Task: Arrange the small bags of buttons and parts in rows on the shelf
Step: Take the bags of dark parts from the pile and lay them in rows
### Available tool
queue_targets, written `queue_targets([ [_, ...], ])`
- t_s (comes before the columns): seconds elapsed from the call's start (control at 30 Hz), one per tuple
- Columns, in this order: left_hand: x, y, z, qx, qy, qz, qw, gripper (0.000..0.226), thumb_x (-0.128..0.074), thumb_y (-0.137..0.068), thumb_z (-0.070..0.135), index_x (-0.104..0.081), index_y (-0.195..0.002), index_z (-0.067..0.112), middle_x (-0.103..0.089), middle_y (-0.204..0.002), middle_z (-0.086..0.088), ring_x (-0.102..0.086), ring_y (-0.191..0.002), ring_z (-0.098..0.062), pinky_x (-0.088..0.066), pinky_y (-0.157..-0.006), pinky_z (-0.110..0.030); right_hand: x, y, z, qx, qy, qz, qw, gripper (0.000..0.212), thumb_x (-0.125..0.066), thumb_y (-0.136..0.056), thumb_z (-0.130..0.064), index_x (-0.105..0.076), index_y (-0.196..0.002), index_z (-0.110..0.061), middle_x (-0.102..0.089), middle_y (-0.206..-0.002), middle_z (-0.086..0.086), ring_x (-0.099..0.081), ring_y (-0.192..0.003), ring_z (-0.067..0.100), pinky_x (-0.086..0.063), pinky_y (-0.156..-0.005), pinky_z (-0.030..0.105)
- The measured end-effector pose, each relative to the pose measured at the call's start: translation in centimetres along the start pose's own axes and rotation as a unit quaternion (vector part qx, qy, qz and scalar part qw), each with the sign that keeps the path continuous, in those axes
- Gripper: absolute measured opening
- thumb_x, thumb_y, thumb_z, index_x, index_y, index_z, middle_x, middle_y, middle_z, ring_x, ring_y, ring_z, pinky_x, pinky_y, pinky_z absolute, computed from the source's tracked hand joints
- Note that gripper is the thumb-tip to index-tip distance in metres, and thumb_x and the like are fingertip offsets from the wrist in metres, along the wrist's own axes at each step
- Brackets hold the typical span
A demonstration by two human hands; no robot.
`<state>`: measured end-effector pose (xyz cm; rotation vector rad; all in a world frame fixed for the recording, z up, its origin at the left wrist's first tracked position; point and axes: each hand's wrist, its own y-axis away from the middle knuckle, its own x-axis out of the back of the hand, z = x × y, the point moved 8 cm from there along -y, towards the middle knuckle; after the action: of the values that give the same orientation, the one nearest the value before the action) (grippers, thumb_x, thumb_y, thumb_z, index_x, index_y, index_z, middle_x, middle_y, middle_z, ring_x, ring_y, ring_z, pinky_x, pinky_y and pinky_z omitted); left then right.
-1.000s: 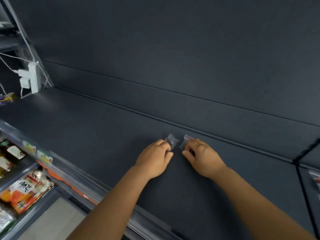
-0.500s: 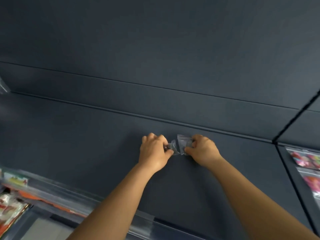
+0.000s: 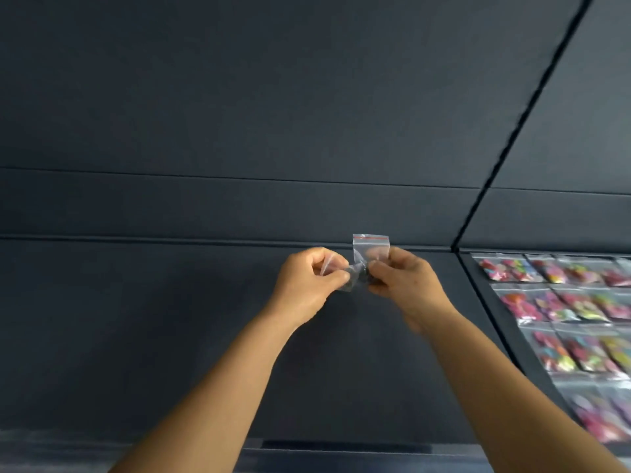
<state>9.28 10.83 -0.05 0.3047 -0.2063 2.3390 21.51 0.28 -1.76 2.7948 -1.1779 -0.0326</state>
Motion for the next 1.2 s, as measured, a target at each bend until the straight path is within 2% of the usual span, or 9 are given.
queue_targets([
  [0.17, -7.2, -0.5, 3.4, -0.019, 0.022, -0.068, 0.997, 0.013, -0.065, -0.079, 0.011, -0.064, -0.091, 0.016, -0.067, -0.08, 0.007, -0.059, -0.069, -0.004, -0.046, -0.068, -0.019, 7.4, 1.8, -1.3, 0.018, -0.047, 0.067, 0.996, 0.025, -0.057, -0.088, -0.005, -0.069, -0.071, -0.018, -0.068, -0.071, -0.001, -0.066, -0.071, 0.01, -0.056, -0.069, 0.027],
  [0.37, -17.4, 0.4, 7.6, -0.036, 0.056, -0.12, 0.991, 0.008, -0.065, -0.085, 0.023, -0.07, -0.084, 0.017, -0.072, -0.082, 0.003, -0.065, -0.077, -0.011, -0.053, -0.078, -0.032, 16.9, 6.0, -1.9, 0.024, -0.083, 0.1, 0.991, 0.013, -0.061, -0.088, -0.008, -0.07, -0.079, -0.009, -0.072, -0.076, 0.004, -0.068, -0.071, 0.011, -0.053, -0.061, 0.019],
  [0.57, -28.3, 3.4, 12.3, -0.056, 0.06, -0.155, 0.984, 0.005, -0.067, -0.084, 0.023, -0.068, -0.081, 0.02, -0.069, -0.073, 0.004, -0.064, -0.066, -0.008, -0.054, -0.063, -0.023, 27.4, 10.8, -1.7, 0.003, -0.044, 0.123, 0.991, 0.01, -0.072, -0.08, -0.015, -0.074, -0.089, -0.012, -0.073, -0.088, 0.013, -0.065, -0.078, 0.021, -0.054, -0.07, 0.029],
  [0.73, -37.3, 6.3, 15.5, -0.049, 0.111, -0.181, 0.976, 0.008, -0.063, -0.088, 0.016, -0.067, -0.081, 0.017, -0.066, -0.064, 0.008, -0.057, -0.055, -0.002, -0.047, -0.053, -0.019, 36.9, 14.5, -1.0, 0.007, -0.061, 0.201, 0.978, 0.014, -0.067, -0.083, -0.008, -0.073, -0.071, -0.013, -0.07, -0.068, 0.003, -0.063, -0.063, 0.013, -0.054, -0.06, 0.025],
  [0.87, -45.0, 9.2, 16.4, 0.005, 0.129, -0.256, 0.958, 0.012, -0.07, -0.083, 0.02, -0.063, -0.092, 0.015, -0.069, -0.082, 0.001, -0.064, -0.062, -0.004, -0.049, -0.055, -0.02, 44.4, 17.9, -0.7, 0.027, -0.087, 0.279, 0.956, 0.018, -0.065, -0.084, -0.007, -0.071, -0.068, -0.013, -0.07, -0.064, 0.002, -0.063, -0.059, 0.011, -0.052, -0.058, 0.024],
  [0.97, -50.1, 11.4, 17.4, 0.001, 0.104, -0.296, 0.95, 0.027, -0.073, -0.081, 0.015, -0.06, -0.104, 0.015, -0.07, -0.09, 0.003, -0.066, -0.064, -0.007, -0.053, -0.062, -0.029, 49.0, 20.3, -0.3, 0.031, -0.076, 0.312, 0.947, 0.011, -0.066, -0.084, -0.01, -0.071, -0.074, -0.007, -0.071, -0.071, 0.011, -0.063, -0.066, 0.019, -0.054, -0.068, 0.033],
  [1.03, -52.9, 12.6, 18.4, -0.013, 0.103, -0.308, 0.946, 0.036, -0.074, -0.079, 0.014, -0.058, -0.111, 0.013, -0.071, -0.091, 0.003, -0.067, -0.068, -0.007, -0.053, -0.06, -0.027, 51.6, 21.8, -0.1, 0.026, -0.067, 0.325, 0.943, 0.014, -0.066, -0.084, -0.014, -0.072, -0.072, -0.011, -0.07, -0.073, 0.012, -0.06, -0.068, 0.019, -0.053, -0.07, 0.033],
  [1.1, -55.4, 13.5, 19.3, -0.029, 0.091, -0.319, 0.943, 0.036, -0.076, -0.076, 0.011, -0.059, -0.107, 0.013, -0.071, -0.093, -0.002, -0.066, -0.075, -0.011, -0.051, -0.063, -0.024, 54.0, 23.2, 0.3, 0.019, -0.064, 0.341, 0.938, 0.018, -0.065, -0.085, -0.018, -0.073, -0.069, -0.016, -0.067, -0.07, 0.007, -0.057, -0.066, 0.016, -0.05, -0.066, 0.029],
  [1.2, -58.7, 14.7, 20.2, -0.047, 0.071, -0.339, 0.937, 0.033, -0.076, -0.073, 0.008, -0.059, -0.099, 0.019, -0.07, -0.088, -0.004, -0.065, -0.075, -0.011, -0.053, -0.068, -0.024, 57.1, 24.9, 0.9, 0.007, -0.061, 0.362, 0.93, 0.023, -0.06, -0.09, -0.022, -0.071, -0.073, -0.011, -0.06, -0.07, 0.012, -0.049, -0.067, 0.023, -0.046, -0.069, 0.036],
])
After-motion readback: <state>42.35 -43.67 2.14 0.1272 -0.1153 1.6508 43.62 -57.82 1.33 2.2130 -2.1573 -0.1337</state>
